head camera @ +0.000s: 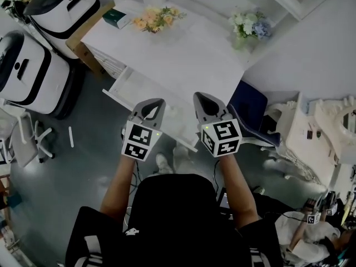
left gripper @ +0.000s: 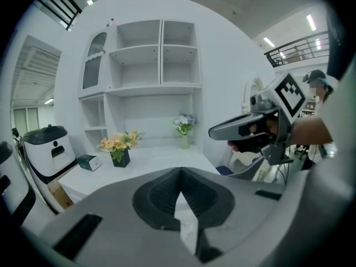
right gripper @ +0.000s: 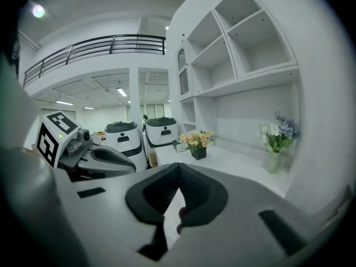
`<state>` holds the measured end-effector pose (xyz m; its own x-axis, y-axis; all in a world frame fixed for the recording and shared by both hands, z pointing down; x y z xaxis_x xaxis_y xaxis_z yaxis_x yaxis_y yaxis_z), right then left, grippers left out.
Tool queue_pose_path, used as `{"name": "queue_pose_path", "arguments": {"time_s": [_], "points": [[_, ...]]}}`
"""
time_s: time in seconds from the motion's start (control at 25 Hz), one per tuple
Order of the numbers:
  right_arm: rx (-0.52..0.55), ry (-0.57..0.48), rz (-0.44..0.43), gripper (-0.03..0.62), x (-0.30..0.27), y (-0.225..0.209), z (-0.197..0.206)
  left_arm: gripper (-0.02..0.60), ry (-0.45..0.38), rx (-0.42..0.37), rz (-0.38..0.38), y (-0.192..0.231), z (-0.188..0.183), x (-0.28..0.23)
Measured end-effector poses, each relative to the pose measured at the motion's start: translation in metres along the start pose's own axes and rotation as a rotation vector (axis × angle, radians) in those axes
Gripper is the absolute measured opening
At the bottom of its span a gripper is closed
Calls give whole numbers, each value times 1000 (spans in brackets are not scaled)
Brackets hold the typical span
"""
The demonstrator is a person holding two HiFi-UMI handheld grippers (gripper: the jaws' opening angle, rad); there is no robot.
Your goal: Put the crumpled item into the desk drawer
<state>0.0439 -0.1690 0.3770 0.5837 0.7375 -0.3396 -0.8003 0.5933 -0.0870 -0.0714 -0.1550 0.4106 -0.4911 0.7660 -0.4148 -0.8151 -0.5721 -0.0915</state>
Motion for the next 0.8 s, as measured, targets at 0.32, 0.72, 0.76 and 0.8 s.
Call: {"name": "queue_pose_path", "arguments": {"time_s": [0.32, 0.72, 0.76, 0.8], "points": [[32, -63, 26, -3, 24, 25, -18, 6, -110, -21, -27, -1, -32, 47], [62, -127, 51, -3, 51, 53, -34, 6, -208, -29, -45, -4, -51, 95], [66, -131, 54, -3, 53, 54, -36, 6, -214, -26, -43, -5, -52, 97], [70, -134, 57, -3, 56, 55, -38, 6, -218, -24, -41, -5, -53, 98]]}}
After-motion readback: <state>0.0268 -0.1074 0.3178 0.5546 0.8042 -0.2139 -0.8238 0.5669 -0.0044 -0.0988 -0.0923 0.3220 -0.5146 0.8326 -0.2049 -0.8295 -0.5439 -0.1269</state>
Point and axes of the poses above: the fingertips, and each gripper's own axes: x backward along the fingers, y to its left, z out of its underside, the point moved 2 cm from there along x, backward along the fingers, and after that the axes turned 5 degrees about -z, right-handed, at the moved point
